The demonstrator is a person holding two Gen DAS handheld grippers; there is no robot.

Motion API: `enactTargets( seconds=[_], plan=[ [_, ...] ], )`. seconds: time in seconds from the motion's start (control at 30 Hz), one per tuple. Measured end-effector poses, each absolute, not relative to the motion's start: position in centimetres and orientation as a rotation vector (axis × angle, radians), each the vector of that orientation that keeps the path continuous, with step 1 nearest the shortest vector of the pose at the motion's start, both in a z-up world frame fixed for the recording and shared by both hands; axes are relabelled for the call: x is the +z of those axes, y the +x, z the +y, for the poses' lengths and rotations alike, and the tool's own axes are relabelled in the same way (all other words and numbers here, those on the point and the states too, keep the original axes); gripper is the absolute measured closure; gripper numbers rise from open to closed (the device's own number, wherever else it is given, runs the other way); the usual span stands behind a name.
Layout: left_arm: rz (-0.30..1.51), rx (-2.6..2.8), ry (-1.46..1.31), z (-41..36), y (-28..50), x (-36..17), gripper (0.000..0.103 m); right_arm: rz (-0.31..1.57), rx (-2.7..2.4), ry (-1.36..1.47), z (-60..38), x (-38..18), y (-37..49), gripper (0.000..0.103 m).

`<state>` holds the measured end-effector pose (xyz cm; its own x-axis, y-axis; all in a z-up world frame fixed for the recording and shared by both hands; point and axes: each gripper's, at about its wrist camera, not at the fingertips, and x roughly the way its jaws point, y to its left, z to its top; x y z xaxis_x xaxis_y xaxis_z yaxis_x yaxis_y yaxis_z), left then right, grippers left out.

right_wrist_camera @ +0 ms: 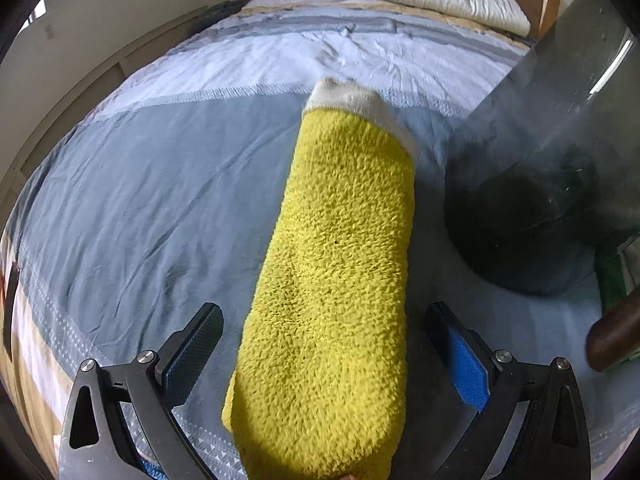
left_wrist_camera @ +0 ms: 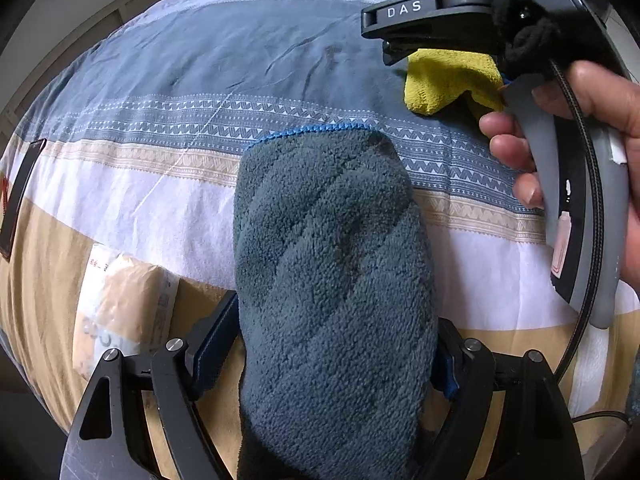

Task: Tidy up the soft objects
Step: 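Close the left gripper on the dark grey towel while the right gripper grasps the yellow cloth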

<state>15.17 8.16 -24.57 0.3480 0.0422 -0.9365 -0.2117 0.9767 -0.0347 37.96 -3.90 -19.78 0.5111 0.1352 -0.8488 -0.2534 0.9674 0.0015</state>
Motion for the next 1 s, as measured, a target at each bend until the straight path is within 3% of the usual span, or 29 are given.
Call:
enactTargets(
  seconds=[0.1,0.2,0.87,1.0],
  plan=[
    [1.218,0.186,-0.159,8.6,15.8,-25.1,0.008,1.031,0.224,-0.137,-3.7,-20.5,38.6,0.000],
    [1.227,0.194,-0.178,9.2,16.3,-25.6,0.002,1.033,0.217,-0.140,-3.3,-20.6,39.1,0.000],
    [1.256,0.215,-0.140,9.3,18.0,-27.0,0.001,1.017,0.187,-0.179,-2.1,-21.5,39.5,0.000],
    [1.258,0.221,-0.129,8.7,18.4,-27.3,0.001,1.012,0.188,-0.189,-2.0,-21.5,39.4,0.006]
  ],
)
